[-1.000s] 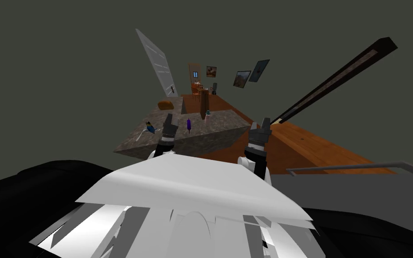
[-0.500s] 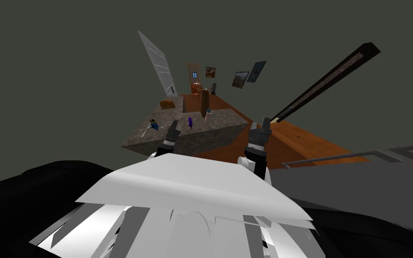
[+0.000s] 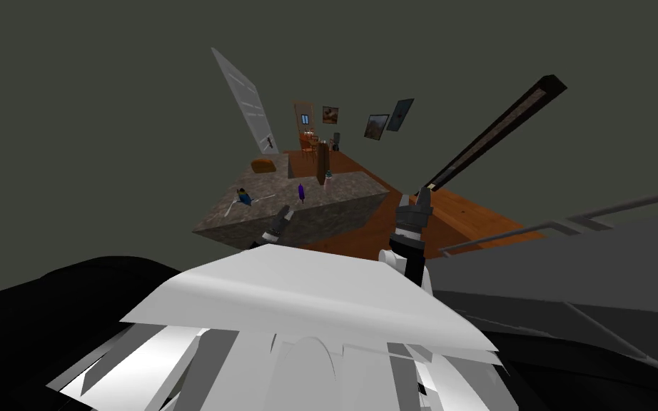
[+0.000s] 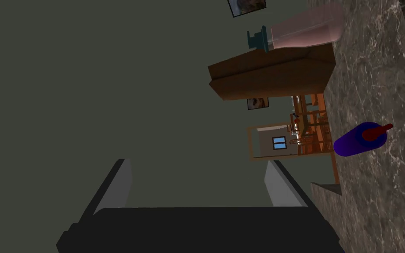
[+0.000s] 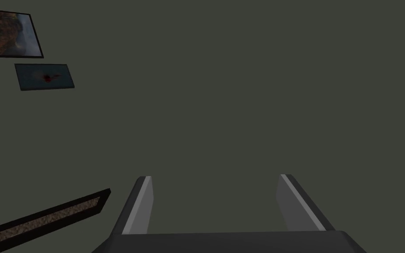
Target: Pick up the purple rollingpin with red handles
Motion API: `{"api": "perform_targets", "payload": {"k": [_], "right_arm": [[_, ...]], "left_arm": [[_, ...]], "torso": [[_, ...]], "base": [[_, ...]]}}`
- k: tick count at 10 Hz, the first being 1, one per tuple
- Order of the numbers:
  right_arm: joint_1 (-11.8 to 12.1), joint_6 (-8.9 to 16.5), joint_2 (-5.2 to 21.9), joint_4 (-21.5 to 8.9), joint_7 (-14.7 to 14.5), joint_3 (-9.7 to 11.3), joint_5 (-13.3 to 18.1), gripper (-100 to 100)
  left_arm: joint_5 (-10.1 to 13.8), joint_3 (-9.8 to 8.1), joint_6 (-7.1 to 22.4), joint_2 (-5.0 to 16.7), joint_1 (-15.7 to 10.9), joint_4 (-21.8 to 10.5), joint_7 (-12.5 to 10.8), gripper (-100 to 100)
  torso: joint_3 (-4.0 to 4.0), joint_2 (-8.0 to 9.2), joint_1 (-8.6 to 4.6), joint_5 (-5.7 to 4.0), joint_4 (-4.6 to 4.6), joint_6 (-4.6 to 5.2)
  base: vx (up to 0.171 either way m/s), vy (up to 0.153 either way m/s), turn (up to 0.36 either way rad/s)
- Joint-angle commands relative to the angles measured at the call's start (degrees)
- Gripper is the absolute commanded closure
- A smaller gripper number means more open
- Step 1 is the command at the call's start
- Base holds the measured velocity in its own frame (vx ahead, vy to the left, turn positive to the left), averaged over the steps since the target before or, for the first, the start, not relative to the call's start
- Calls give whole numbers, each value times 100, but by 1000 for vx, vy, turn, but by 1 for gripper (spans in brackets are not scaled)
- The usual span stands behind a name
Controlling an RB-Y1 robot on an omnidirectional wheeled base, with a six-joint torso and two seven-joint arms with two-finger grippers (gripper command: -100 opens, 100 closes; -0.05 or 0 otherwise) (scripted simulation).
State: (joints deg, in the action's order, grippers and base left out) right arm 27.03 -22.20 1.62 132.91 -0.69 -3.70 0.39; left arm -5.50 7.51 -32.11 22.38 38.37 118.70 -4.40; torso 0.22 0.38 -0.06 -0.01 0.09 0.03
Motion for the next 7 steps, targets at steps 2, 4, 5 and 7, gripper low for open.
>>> {"api": "perform_targets", "payload": {"k": [2, 4, 5, 7], "right_arm": [[1, 0, 0, 0, 0, 0, 0, 0], [0, 0, 0, 0, 0, 0, 0, 0], [2, 0, 0, 0, 0, -1, 0, 0], [2, 0, 0, 0, 0, -1, 0, 0]], "left_arm": [[-8, 102, -29, 422, 180, -314, -241, -100], [-12, 174, -94, 687, 293, -581, -385, -100], [-13, 246, -167, 877, 408, -755, -538, -100], [-10, 319, -248, 1153, 526, -1044, -700, -100]], "torso": [[-3, -7, 0, -1, -1, -3], [-9, -16, -7, -2, -3, 0], [-13, -24, -3, -1, -4, -3], [-19, -34, 0, -1, -7, -2]], "base": [[-62, -27, -86], [-41, -41, -155], [-12, -36, -122], [-5, -31, -148]]}}
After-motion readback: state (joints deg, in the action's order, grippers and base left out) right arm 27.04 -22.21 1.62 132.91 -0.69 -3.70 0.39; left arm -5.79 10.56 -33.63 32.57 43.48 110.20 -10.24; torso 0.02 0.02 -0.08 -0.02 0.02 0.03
